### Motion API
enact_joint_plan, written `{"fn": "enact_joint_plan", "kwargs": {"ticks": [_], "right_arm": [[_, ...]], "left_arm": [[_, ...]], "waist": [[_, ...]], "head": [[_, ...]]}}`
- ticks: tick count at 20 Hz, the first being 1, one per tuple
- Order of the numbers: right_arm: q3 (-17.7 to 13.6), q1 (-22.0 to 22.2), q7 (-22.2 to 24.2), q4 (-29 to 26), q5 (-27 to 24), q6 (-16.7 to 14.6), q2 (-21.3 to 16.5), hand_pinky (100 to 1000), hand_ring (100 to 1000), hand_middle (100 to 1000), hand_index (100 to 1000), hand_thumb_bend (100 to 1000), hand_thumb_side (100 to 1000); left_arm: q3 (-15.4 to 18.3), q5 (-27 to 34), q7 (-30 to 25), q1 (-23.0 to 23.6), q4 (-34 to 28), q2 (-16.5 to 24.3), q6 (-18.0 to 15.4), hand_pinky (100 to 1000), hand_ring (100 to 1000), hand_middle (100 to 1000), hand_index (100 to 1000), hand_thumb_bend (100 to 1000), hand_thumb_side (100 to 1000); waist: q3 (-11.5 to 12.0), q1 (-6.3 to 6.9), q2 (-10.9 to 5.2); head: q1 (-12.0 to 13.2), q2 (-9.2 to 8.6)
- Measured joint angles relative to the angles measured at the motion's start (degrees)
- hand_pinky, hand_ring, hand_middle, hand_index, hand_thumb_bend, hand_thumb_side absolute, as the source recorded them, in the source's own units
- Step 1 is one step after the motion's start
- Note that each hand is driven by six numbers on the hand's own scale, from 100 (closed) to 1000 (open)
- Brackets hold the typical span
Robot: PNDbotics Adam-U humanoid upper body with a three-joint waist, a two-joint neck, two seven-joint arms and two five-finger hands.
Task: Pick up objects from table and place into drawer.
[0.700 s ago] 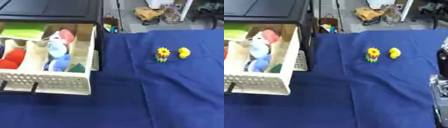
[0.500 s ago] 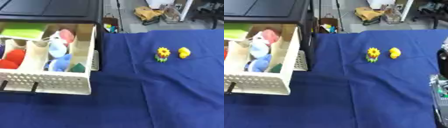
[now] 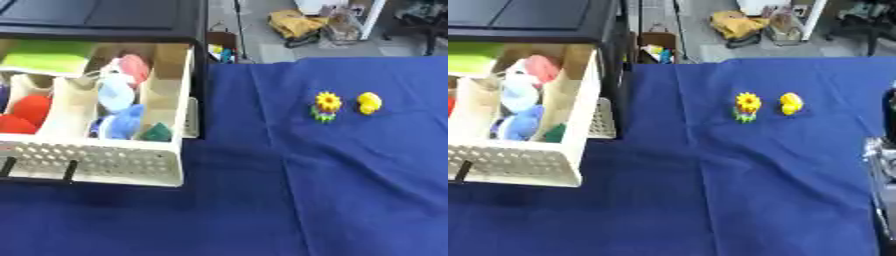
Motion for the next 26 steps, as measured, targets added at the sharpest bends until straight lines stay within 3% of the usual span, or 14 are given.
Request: {"fn": "enact_joint_plan", "kwargs": {"ticks": [7, 11, 14, 15, 16, 18, 26], "right_arm": [[4.2, -7.6, 9.4, 0.0, -3.3, 9.7, -11.5, 707, 736, 654, 785, 162, 826], [7.0, -11.7, 18.7, 0.0, -3.3, 16.3, -16.2, 744, 767, 684, 816, 142, 882], [9.2, -15.3, 26.2, 0.7, -3.0, 19.6, -18.8, 760, 784, 705, 836, 134, 909], [10.0, -16.7, 28.3, 1.7, -2.6, 20.1, -19.4, 767, 791, 713, 843, 111, 872], [10.8, -18.3, 30.4, 3.2, -2.0, 20.3, -19.9, 770, 794, 717, 845, 132, 925], [12.5, -21.1, 33.9, 7.0, -0.8, 19.8, -20.4, 773, 799, 723, 852, 134, 937], [17.6, -29.6, 43.2, 25.5, 7.3, 13.9, -18.9, 802, 844, 780, 897, 163, 1000]], "left_arm": [[-0.2, 0.2, -0.3, 0.7, 0.0, 0.0, 0.0, 654, 748, 765, 864, 169, 1000], [-0.4, 0.5, -0.5, 1.0, 0.0, 0.0, -0.1, 655, 748, 764, 864, 169, 1000], [-0.4, 0.5, -0.6, 1.4, 0.0, 0.0, -0.1, 655, 748, 765, 865, 169, 1000], [-0.5, 0.6, -0.7, 1.5, 0.0, 0.0, -0.1, 655, 748, 765, 865, 169, 1000], [-0.6, 0.6, -0.8, 1.5, 0.0, 0.0, -0.1, 655, 748, 765, 865, 169, 1000], [-0.7, 0.7, -1.0, 1.6, 0.0, 0.0, -0.1, 655, 748, 765, 865, 168, 1000], [-1.1, 1.3, -1.4, 2.0, 0.0, 0.3, -0.2, 656, 748, 765, 865, 168, 1000]], "waist": [[0.1, 0.05, -0.53], [0.2, 0.27, -0.88], [0.3, 0.32, -1.28], [0.4, 0.31, -1.4], [0.4, 0.31, -1.5], [0.4, 0.31, -1.6], [0.7, 0.06, -2.24]], "head": [[-0.5, 1.21], [-0.9, 1.93], [-1.2, 2.45], [-1.3, 2.58], [-1.4, 2.75], [-1.6, 2.91], [-2.2, 2.93]]}}
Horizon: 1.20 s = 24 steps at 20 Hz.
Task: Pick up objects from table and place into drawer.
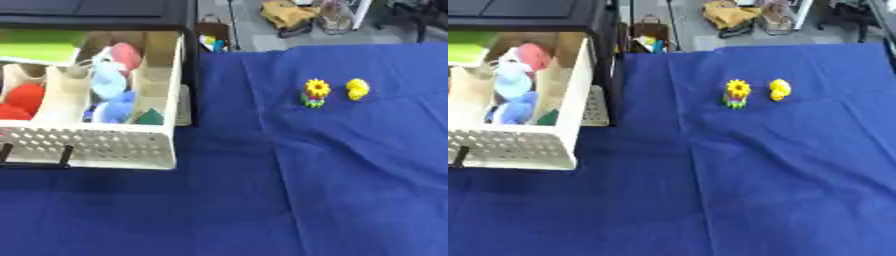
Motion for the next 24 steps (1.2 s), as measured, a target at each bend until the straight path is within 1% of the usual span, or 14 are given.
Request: {"fn": "enact_joint_plan", "kwargs": {"ticks": [5, 10, 14, 18, 21, 24], "right_arm": [[1.6, -3.5, 4.3, 10.2, 6.0, -4.1, 2.5, 819, 871, 813, 915, 164, 1000], [2.2, -6.5, 6.4, 18.8, 11.5, -7.8, 5.7, 840, 900, 845, 927, 167, 1000], [2.4, -8.0, 6.7, 24.5, 16.5, -10.2, 7.9, 851, 920, 868, 935, 173, 1000], [2.4, -8.9, 5.9, 29.9, 22.2, -12.0, 9.9, 857, 930, 878, 941, 182, 1000], [2.4, -9.1, 4.8, 32.9, 25.3, -13.1, 10.9, 857, 934, 883, 948, 201, 1000], [2.2, -9.1, 4.4, 35.0, 27.5, -13.9, 11.4, 851, 934, 884, 951, 234, 1000]], "left_arm": [[0.0, 0.3, -0.2, 0.1, 0.0, 0.2, 0.0, 656, 749, 765, 865, 167, 1000], [-0.1, 0.7, -0.5, 0.1, 0.0, 0.3, 0.0, 656, 749, 766, 866, 167, 1000], [-0.3, 0.9, -0.8, 0.0, 0.0, 0.4, 0.0, 656, 749, 766, 866, 167, 1000], [-0.4, 1.2, -1.1, 0.0, 0.0, 0.4, 0.0, 655, 749, 766, 865, 166, 1000], [-0.4, 1.2, -1.3, 0.0, 0.0, 0.4, 0.0, 655, 750, 767, 865, 165, 1000], [-0.4, 1.3, -1.4, 0.0, 0.0, 0.4, -0.1, 655, 750, 767, 866, 165, 1000]], "waist": [[0.2, -0.22, -0.03], [0.5, -0.34, -0.04], [0.8, -0.34, -0.04], [1.0, -0.33, -0.03], [1.2, -0.31, 0.0], [1.2, -0.31, 0.03]], "head": [[-0.2, 0.0], [-0.6, -0.01], [-1.0, -0.04], [-1.3, -0.11], [-1.4, -0.21], [-1.4, -0.32]]}}
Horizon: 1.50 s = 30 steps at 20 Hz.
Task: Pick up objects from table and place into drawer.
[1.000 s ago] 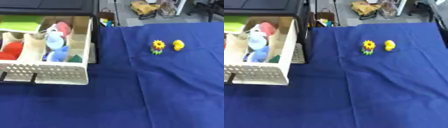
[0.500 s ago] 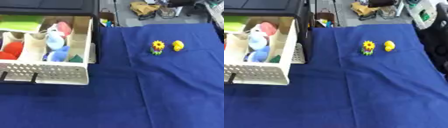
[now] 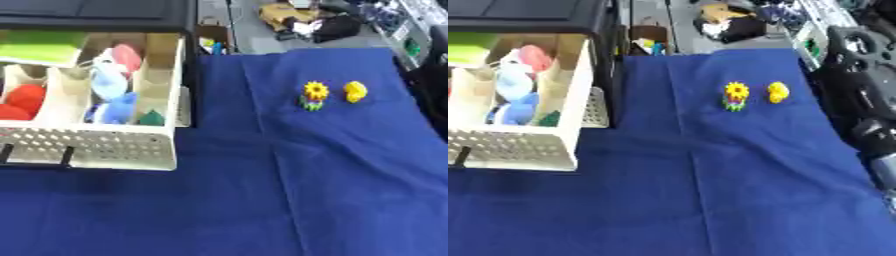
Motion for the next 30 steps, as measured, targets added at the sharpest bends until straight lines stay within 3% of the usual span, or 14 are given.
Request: {"fn": "enact_joint_plan", "kwargs": {"ticks": [10, 20, 22, 26, 30], "right_arm": [[-1.5, 0.0, 4.8, 4.2, 1.8, 1.7, 0.2, 823, 918, 850, 947, 375, 1000], [-1.9, 0.8, 12.8, 5.9, 1.9, 6.8, 0.2, 789, 891, 783, 964, 701, 1000], [-2.2, 0.8, 15.2, 6.3, 2.1, 8.5, 0.2, 788, 886, 769, 956, 675, 995], [-2.5, 0.8, 20.5, 6.7, 2.1, 11.8, 0.2, 789, 879, 756, 966, 602, 894], [-2.6, 0.8, 24.0, 6.9, 2.9, 14.4, 0.3, 793, 884, 767, 965, 589, 808]], "left_arm": [[0.0, 0.3, -0.1, 0.0, 0.0, 0.0, 0.1, 655, 750, 767, 865, 164, 1000], [0.0, 0.3, -0.2, 0.0, 0.0, 0.0, 0.0, 654, 750, 768, 866, 164, 1000], [0.0, 0.3, -0.3, 0.0, 0.0, 0.0, 0.0, 653, 750, 768, 866, 164, 1000], [0.0, 0.3, -0.3, 0.0, 0.0, 0.0, 0.0, 653, 751, 768, 866, 166, 1000], [-0.1, 0.3, -0.4, 0.0, 0.0, 0.0, 0.0, 652, 751, 768, 867, 166, 1000]], "waist": [[-0.1, 0.0, 0.0], [-0.4, 0.19, 0.01], [-0.4, 0.27, 0.01], [-0.4, 0.29, 0.01], [-0.4, 0.29, 0.01]], "head": [[0.0, -0.26], [0.1, -0.26], [0.0, -0.26], [0.0, -0.26], [0.0, -0.28]]}}
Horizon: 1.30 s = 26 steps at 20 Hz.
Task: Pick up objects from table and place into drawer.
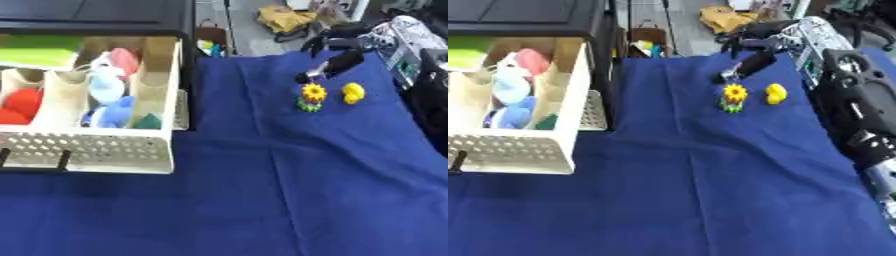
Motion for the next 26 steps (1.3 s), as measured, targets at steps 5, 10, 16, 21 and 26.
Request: {"fn": "enact_joint_plan", "kwargs": {"ticks": [5, 10, 16, 21, 26], "right_arm": [[0.0, 0.2, 1.3, 0.7, 2.0, 1.4, 0.5, 786, 872, 759, 957, 551, 667], [-0.2, 1.1, 2.1, 1.6, 3.0, 1.8, 0.9, 778, 846, 735, 934, 550, 511], [-0.4, 1.7, 2.1, 2.1, 4.5, 1.9, 0.9, 771, 832, 717, 905, 536, 504], [-0.4, 2.1, 0.4, 2.5, 6.3, 2.1, 1.3, 763, 823, 708, 895, 509, 547], [-0.9, 2.5, -2.1, 3.3, 7.5, 2.8, 2.0, 756, 811, 693, 873, 486, 566]], "left_arm": [[-0.2, 0.0, 0.0, 0.0, 0.0, -0.1, 0.0, 651, 751, 769, 867, 166, 1000], [-0.2, 0.0, -0.1, 0.0, 0.0, -0.3, 0.0, 649, 751, 769, 869, 167, 1000], [-0.2, 0.0, -0.1, 0.0, 0.0, -0.3, 0.0, 647, 751, 769, 870, 167, 1000], [-0.2, 0.0, -0.2, 0.0, 0.0, -0.4, 0.0, 645, 751, 770, 870, 167, 1000], [-0.3, -0.1, -0.3, 0.0, 0.0, -0.8, 0.0, 644, 751, 769, 869, 168, 1000]], "waist": [[0.0, 0.04, 0.02], [0.1, 0.29, 0.36], [0.1, 0.35, 0.45], [0.2, 0.58, 0.65], [0.4, 0.65, 0.82]], "head": [[0.0, -0.13], [-0.1, -0.47], [-0.5, -0.51], [-0.8, -0.79], [-1.0, -0.99]]}}
